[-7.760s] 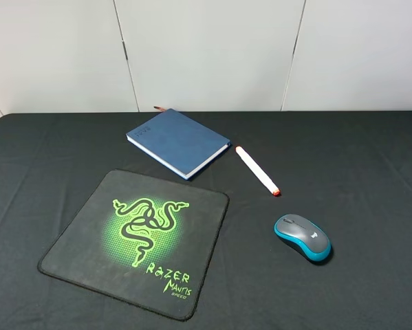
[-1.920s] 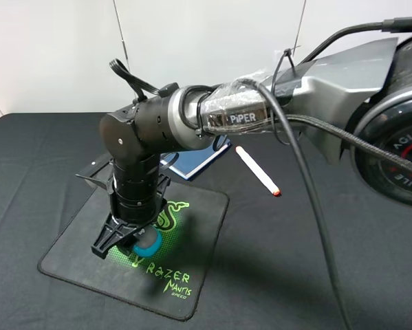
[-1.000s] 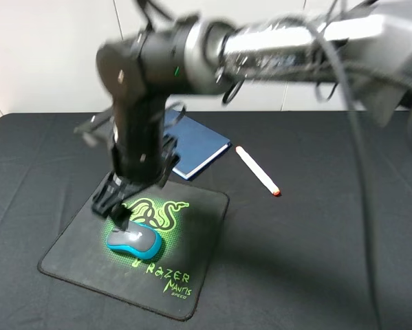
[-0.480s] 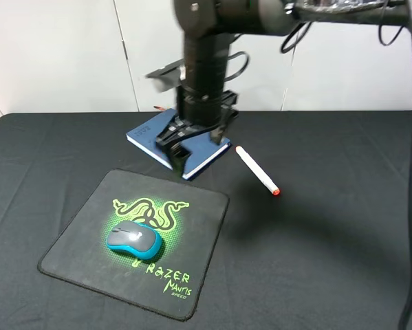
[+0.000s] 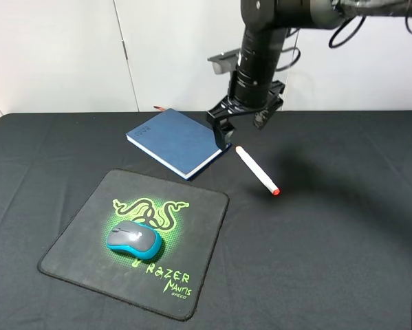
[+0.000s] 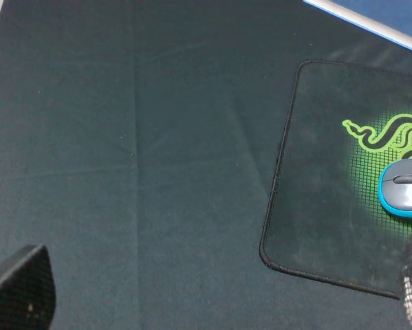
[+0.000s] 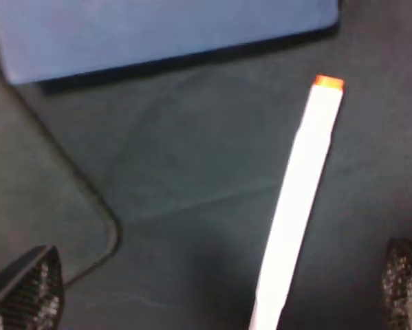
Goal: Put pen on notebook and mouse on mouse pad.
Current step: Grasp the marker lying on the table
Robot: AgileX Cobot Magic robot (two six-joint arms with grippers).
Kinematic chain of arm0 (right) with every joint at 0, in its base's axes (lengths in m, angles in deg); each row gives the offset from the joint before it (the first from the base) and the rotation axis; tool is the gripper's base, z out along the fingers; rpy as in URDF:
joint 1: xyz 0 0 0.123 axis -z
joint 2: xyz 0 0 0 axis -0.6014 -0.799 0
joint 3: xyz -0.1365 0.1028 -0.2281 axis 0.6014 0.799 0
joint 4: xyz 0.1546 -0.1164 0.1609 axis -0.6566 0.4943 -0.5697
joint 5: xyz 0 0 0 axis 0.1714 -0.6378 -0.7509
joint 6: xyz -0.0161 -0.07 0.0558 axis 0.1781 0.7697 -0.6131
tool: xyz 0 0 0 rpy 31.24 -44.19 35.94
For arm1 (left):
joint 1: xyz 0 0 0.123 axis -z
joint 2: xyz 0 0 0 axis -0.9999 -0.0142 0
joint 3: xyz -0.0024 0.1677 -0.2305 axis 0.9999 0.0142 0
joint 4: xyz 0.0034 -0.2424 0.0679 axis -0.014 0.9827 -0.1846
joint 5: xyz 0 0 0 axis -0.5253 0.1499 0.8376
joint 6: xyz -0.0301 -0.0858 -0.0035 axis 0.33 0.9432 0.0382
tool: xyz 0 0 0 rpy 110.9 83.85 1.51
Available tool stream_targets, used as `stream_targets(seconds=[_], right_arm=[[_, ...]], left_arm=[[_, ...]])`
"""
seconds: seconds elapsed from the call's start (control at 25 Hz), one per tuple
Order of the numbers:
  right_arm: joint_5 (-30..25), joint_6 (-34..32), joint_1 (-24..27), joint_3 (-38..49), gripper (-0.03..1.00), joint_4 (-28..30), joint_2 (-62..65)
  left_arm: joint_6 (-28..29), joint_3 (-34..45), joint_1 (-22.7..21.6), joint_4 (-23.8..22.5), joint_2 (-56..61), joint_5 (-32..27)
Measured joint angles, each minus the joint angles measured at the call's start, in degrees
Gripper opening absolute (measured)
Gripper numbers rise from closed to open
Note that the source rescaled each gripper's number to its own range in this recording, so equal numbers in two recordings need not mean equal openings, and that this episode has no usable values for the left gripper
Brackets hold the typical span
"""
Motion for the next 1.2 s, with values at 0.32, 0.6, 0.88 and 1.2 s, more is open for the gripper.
stream_targets(seconds=[0.32,0.6,0.88,1.2], right_arm=[[4.4,0.0,0.7,2.4,1.0,-0.1,-4.9],[7.0,0.0,0.8,2.4,1.0,2.6,-8.2],[9.4,0.0,0.8,2.9,1.0,2.6,-9.1],[10.0,0.0,0.8,2.9,0.64,3.2,-9.1]], left_arm=[[0.0,0.0,0.0,0.0,0.0,0.0],[0.0,0.0,0.0,0.0,0.0,0.0],[0.0,0.0,0.0,0.0,0.0,0.0],[0.0,0.0,0.0,0.0,0.0,0.0]])
